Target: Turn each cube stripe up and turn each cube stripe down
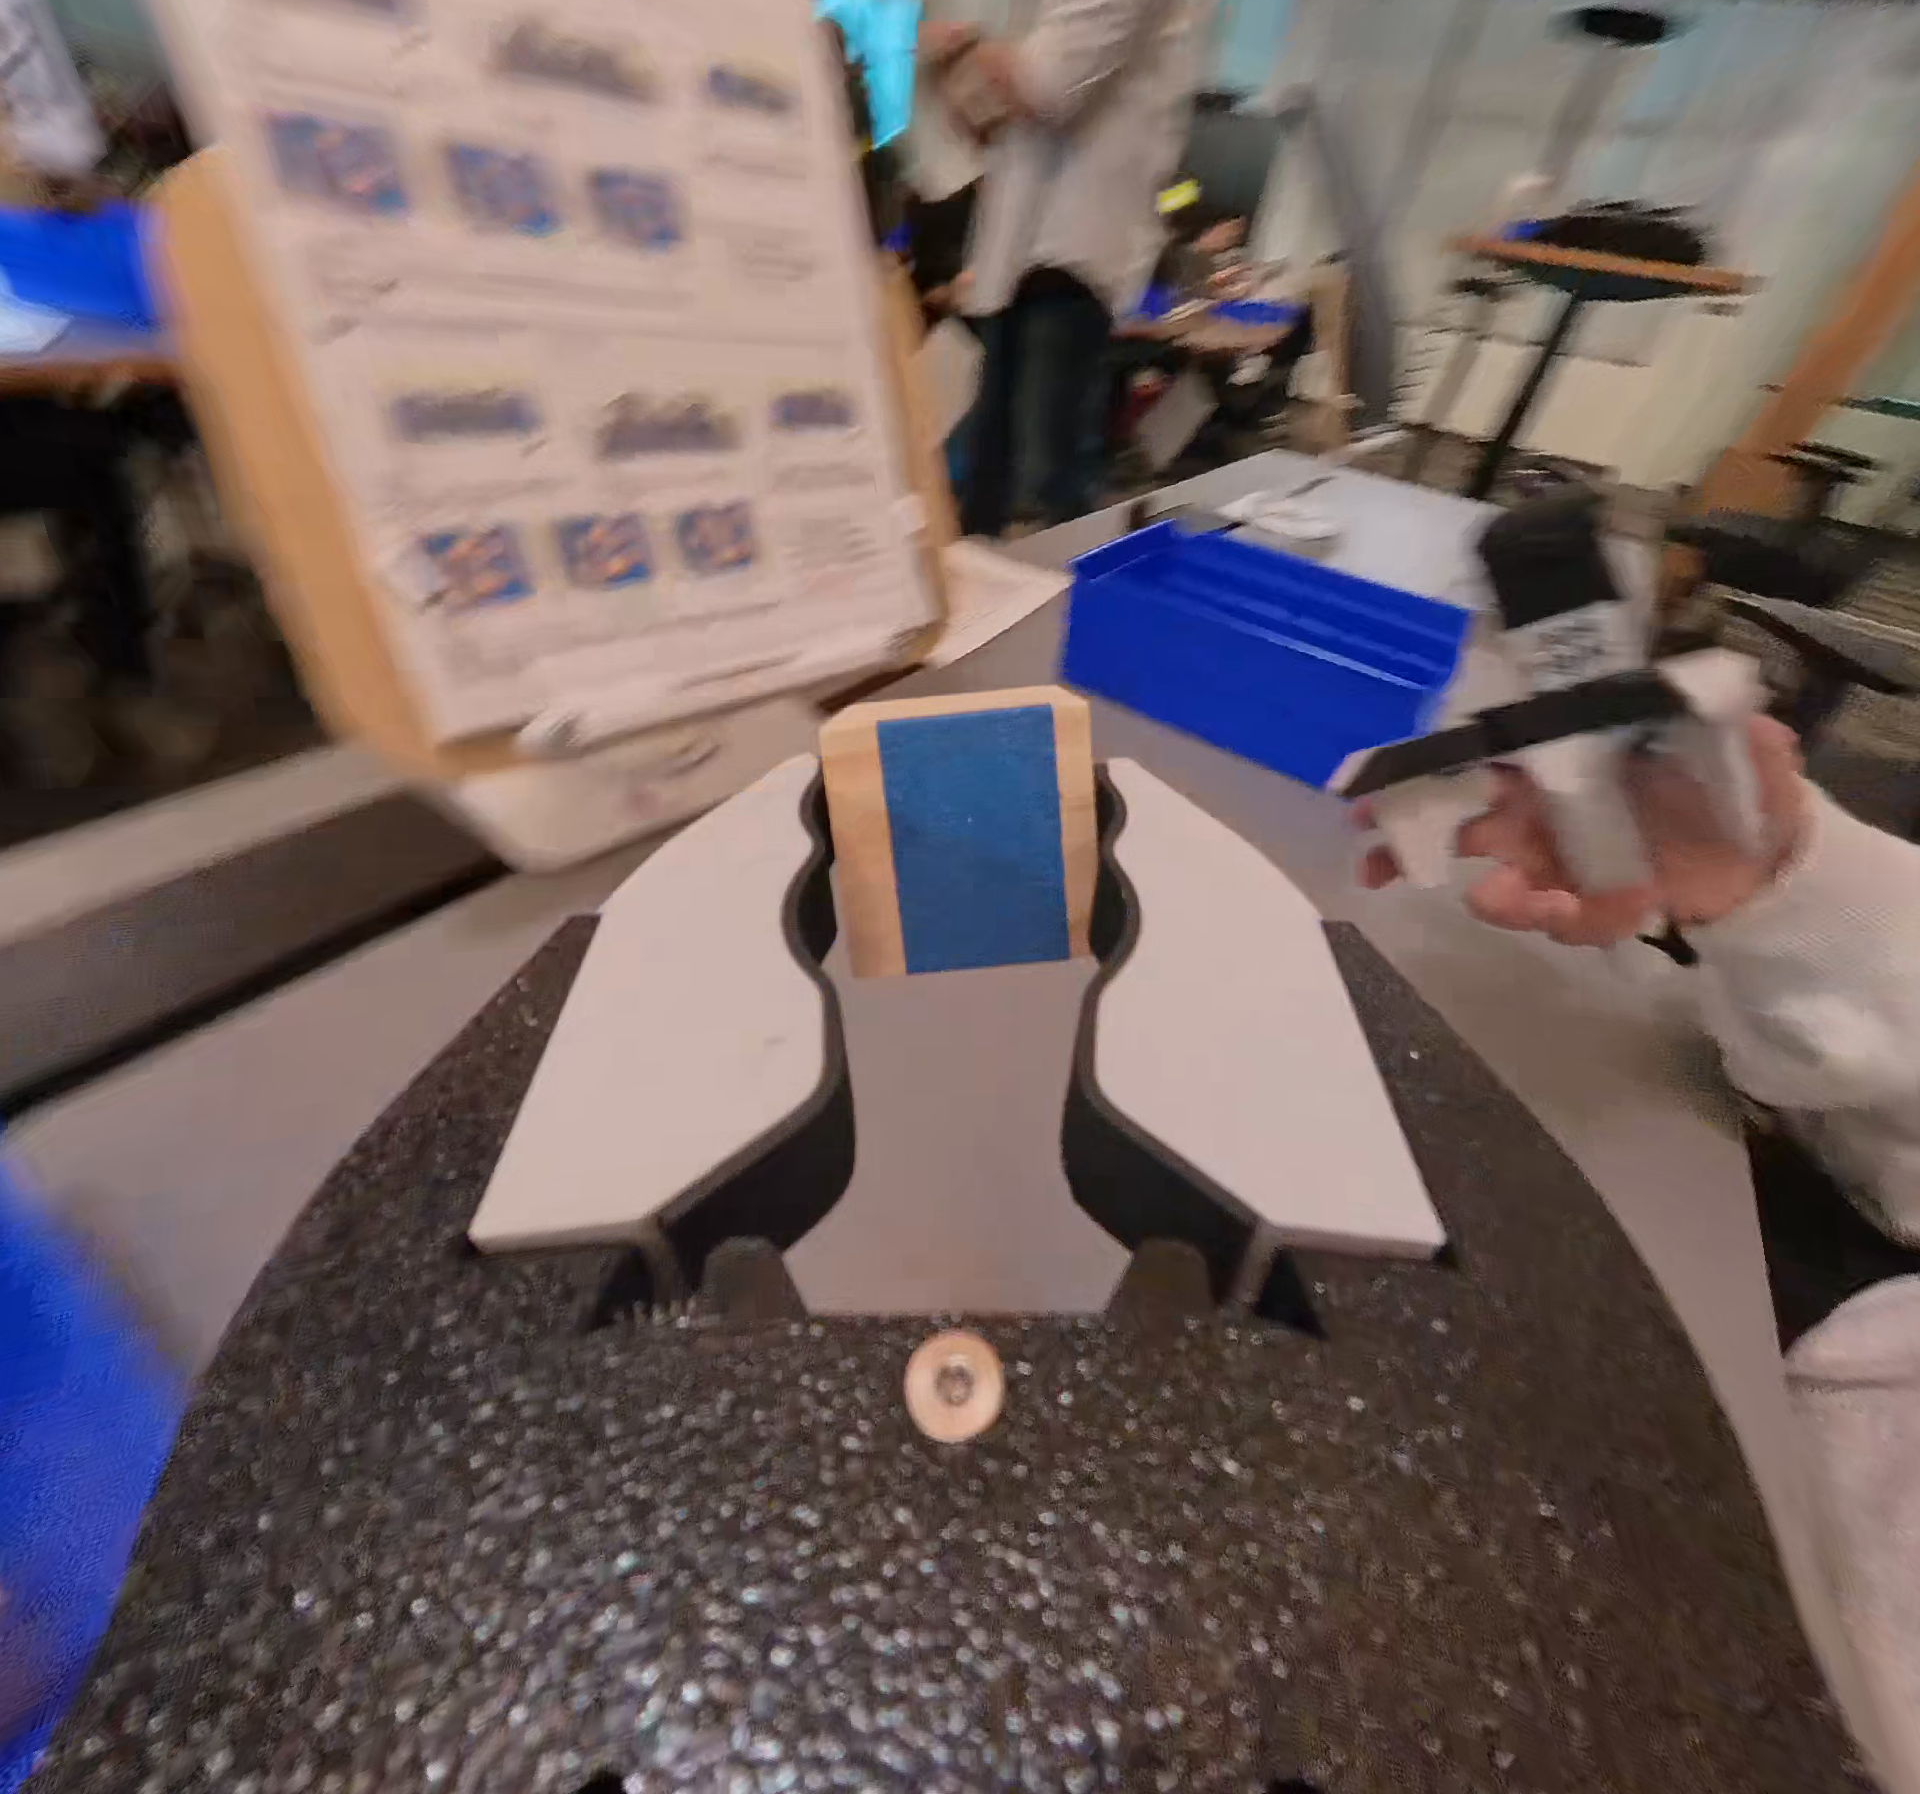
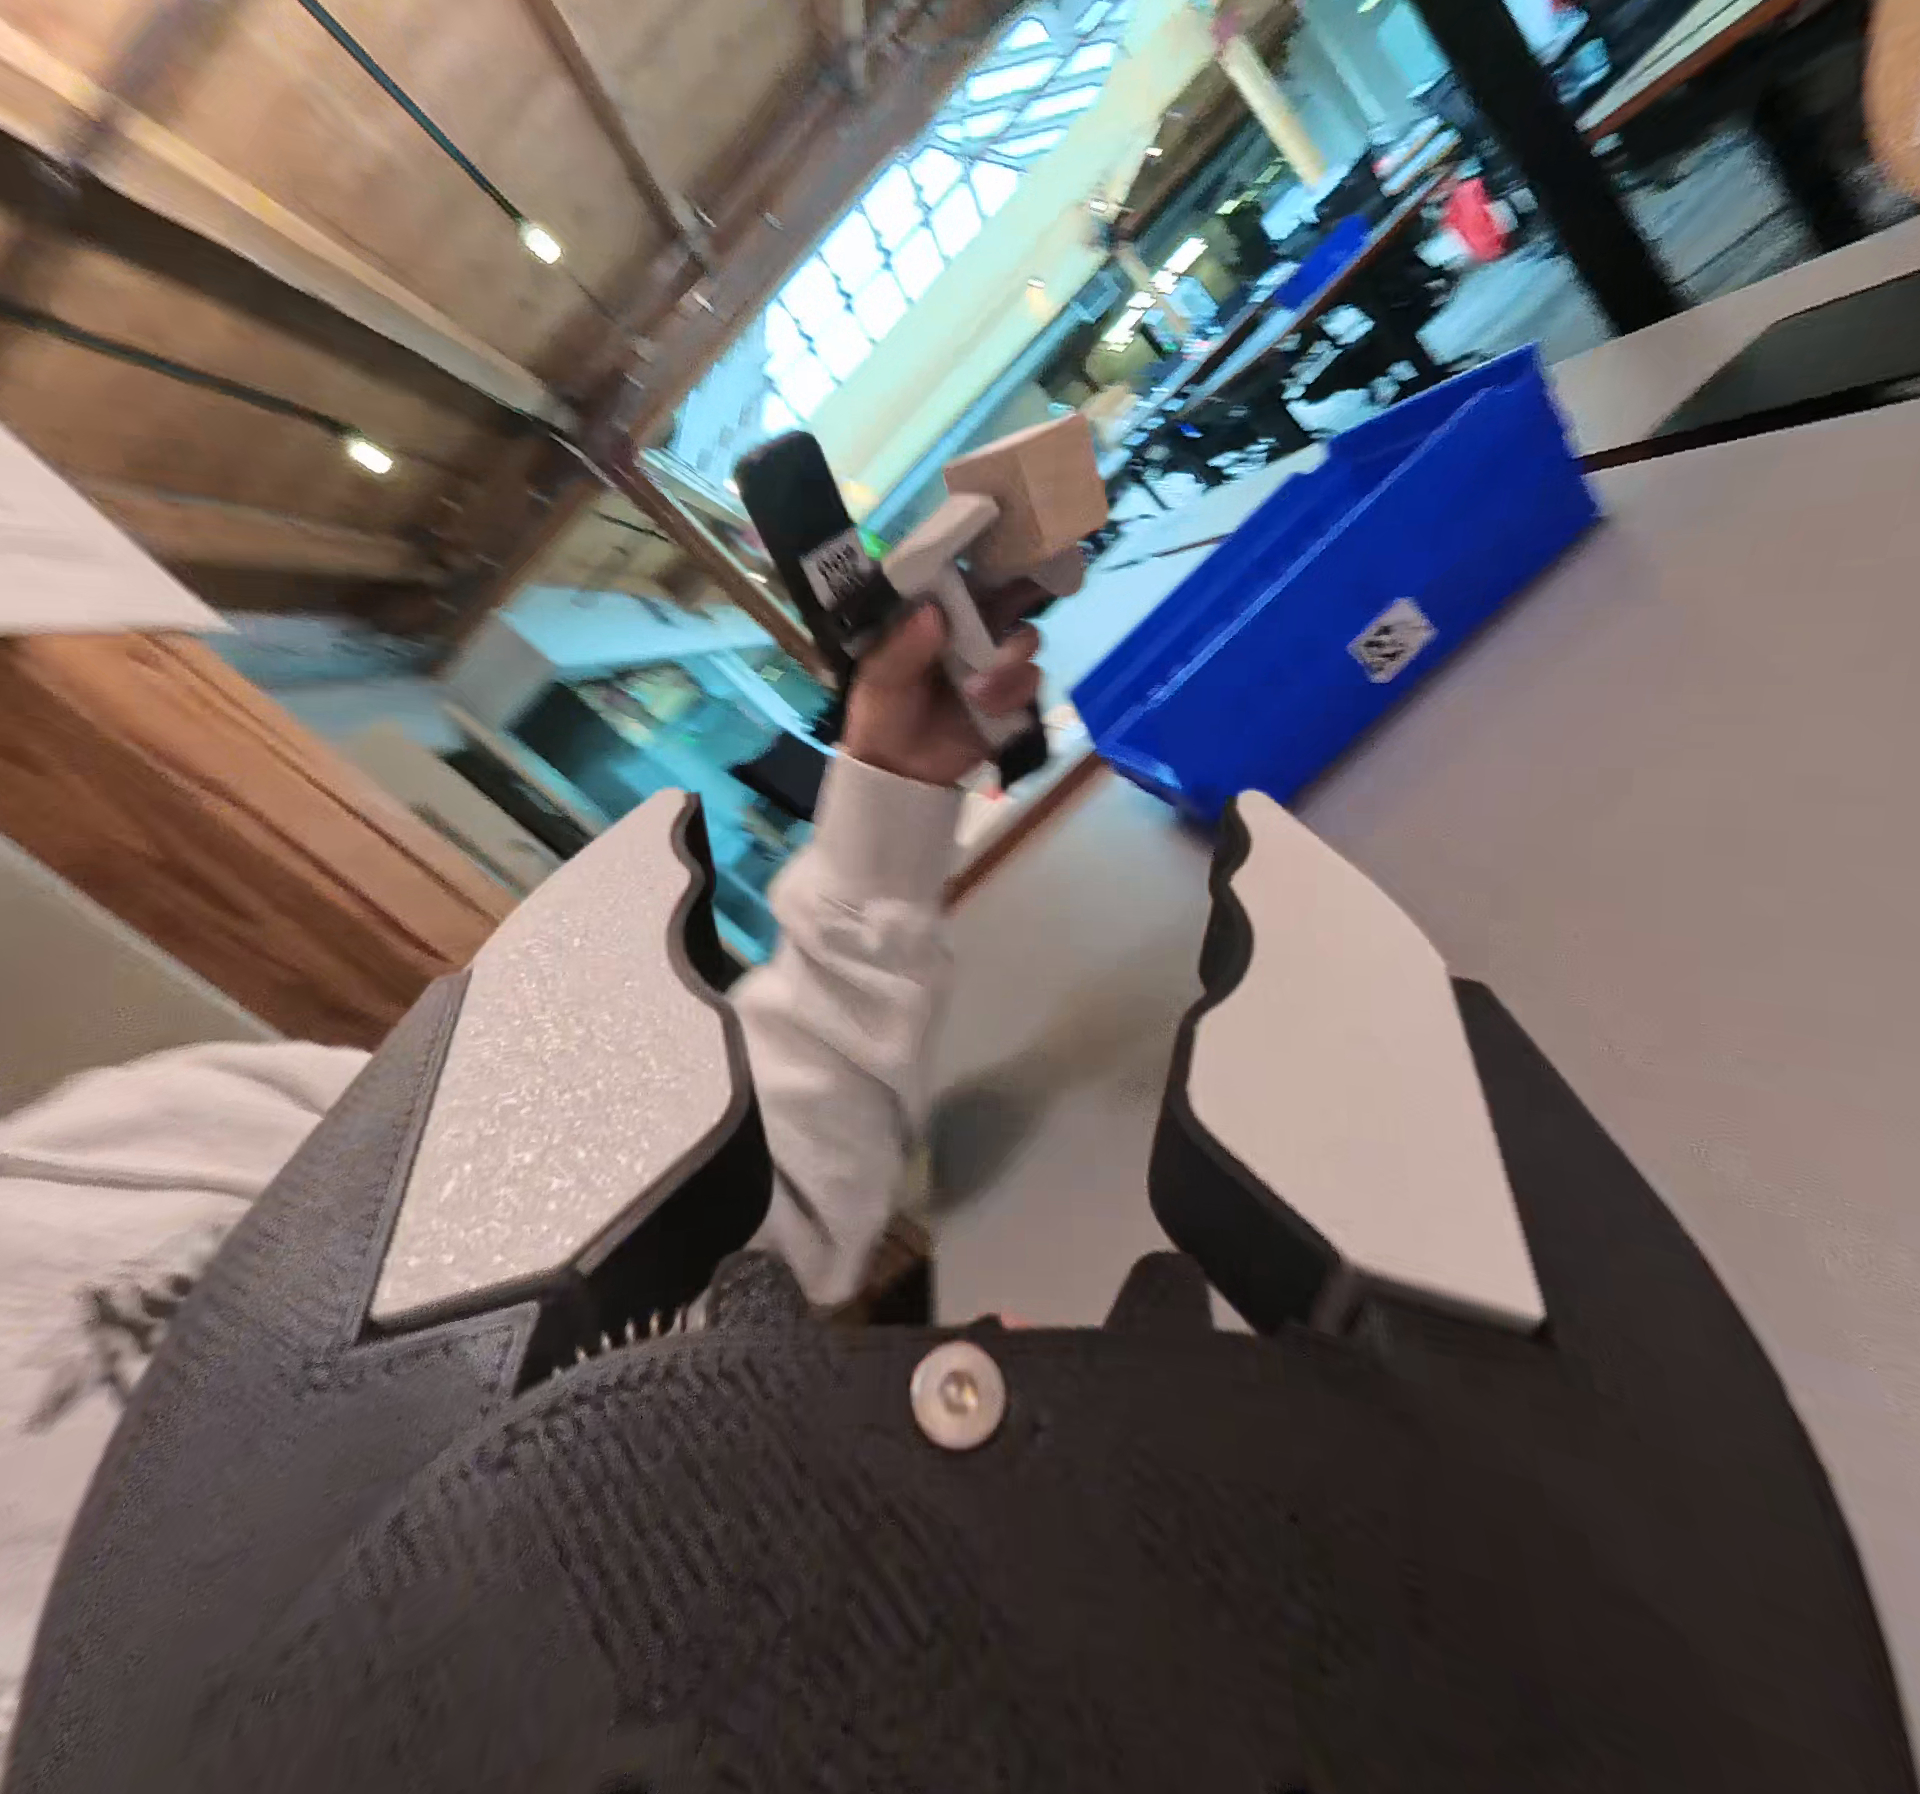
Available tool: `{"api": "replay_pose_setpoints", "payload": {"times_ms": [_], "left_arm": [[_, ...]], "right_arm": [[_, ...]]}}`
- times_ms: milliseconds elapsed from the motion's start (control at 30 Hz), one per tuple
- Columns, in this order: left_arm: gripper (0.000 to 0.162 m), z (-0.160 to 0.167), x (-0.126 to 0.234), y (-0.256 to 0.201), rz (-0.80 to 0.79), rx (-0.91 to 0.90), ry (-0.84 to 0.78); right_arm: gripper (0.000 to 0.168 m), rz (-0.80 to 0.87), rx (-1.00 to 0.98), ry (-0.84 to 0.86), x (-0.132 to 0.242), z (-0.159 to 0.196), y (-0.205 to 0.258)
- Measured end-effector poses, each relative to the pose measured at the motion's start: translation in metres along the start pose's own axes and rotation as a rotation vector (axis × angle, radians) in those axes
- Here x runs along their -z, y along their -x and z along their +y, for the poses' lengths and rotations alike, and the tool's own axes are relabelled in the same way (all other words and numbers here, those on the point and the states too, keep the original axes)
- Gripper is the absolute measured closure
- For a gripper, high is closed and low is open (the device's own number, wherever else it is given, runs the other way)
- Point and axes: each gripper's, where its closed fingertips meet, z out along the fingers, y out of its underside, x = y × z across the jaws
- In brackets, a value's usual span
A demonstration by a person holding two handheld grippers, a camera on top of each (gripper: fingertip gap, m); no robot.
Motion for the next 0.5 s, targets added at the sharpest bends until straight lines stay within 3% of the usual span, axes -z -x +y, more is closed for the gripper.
{"api": "replay_pose_setpoints", "payload": {"times_ms": [200, 500], "left_arm": [[0.117, 0.015, -0.059, -0.108, 0.410, -0.231, -0.177], [0.117, 0.048, -0.087, -0.163, 0.615, -0.276, -0.157]], "right_arm": [[0.083, -0.182, -0.390, -0.066, -0.004, -0.001, -0.002], [0.086, -0.240, -0.553, -0.047, 0.001, 0.016, -0.006]]}}
